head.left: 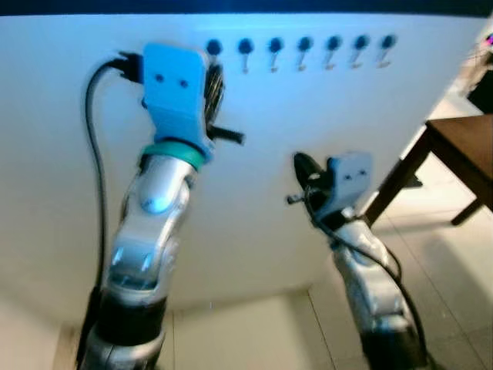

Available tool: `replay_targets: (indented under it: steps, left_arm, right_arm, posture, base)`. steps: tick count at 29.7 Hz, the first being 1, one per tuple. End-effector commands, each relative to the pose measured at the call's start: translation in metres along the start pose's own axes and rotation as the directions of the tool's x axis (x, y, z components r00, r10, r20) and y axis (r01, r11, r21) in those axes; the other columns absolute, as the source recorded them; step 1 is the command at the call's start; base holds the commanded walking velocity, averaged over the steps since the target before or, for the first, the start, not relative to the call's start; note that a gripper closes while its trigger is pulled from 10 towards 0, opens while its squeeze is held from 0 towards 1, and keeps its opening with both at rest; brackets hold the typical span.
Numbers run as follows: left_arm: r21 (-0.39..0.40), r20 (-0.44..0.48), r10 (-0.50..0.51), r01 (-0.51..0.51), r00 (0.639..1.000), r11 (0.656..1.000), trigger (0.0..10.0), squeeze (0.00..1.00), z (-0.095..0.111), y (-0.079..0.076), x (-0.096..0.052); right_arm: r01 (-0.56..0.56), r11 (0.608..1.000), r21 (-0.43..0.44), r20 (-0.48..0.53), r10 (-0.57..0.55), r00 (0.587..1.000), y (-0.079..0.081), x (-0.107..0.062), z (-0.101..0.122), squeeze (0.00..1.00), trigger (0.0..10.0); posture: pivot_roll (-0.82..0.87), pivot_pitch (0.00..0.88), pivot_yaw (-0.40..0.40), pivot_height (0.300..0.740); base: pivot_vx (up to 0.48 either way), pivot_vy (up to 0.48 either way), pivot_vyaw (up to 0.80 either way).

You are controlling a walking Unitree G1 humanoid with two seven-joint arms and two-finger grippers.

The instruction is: Hang keys on a hook

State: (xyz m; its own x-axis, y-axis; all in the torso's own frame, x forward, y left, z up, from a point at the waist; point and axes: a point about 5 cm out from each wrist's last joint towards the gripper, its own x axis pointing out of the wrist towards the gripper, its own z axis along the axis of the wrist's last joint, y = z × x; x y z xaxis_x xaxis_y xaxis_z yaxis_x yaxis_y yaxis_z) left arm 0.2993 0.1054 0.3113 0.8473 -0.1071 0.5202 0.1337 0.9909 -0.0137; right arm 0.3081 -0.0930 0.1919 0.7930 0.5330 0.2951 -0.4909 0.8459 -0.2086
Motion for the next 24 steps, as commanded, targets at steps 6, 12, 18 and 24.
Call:
replay_targets:
  steps: [6, 12, 18, 24]
  left_arm:
    - [-0.107, 0.062, -0.064, 0.071, 0.996, 0.992, 10.0, 0.0, 0.013, 0.003, -0.01]
    - [-0.057, 0.02, -0.174, 0.175, 0.985, 0.983, 10.0, 0.0, 0.008, 0.008, -0.034]
    - [-0.063, -0.011, -0.286, 0.284, 0.958, 0.957, 10.0, 0.0, 0.007, 0.001, -0.054]
    - [-0.042, 0.014, -0.339, 0.339, 0.941, 0.94, 10.0, 0.0, 0.011, -0.013, -0.051]
  right_arm:
    - [-0.207, 0.978, -0.025, -0.091, 0.204, 0.975, 0.022, -0.025, -0.018, 0.0, 10.0]
    - [-0.162, 0.987, -0.01, -0.083, 0.16, 0.984, 0.013, -0.03, -0.016, 0.0, 10.0]
    - [-0.102, 0.995, 0.001, -0.061, 0.101, 0.993, 0.001, -0.032, -0.009, 0.0, 10.0]
    - [-0.081, 0.997, 0.006, -0.039, 0.081, 0.996, -0.001, -0.027, -0.004, 0.0, 10.0]
  posture:
    - [-0.13, 0.0, 0.043, 0.74]
    - [-0.13, 0.0, 0.044, 0.74]
    - [-0.12, 0.0, 0.04, 0.74]
    - [-0.12, 0.0, 0.041, 0.74]
  base:
    - [0.0, 0.0, 0.0]
    - [0.0, 0.0, 0.0]
    - [0.0, 0.0, 0.0]
    - [0.0, 0.0, 0.0]
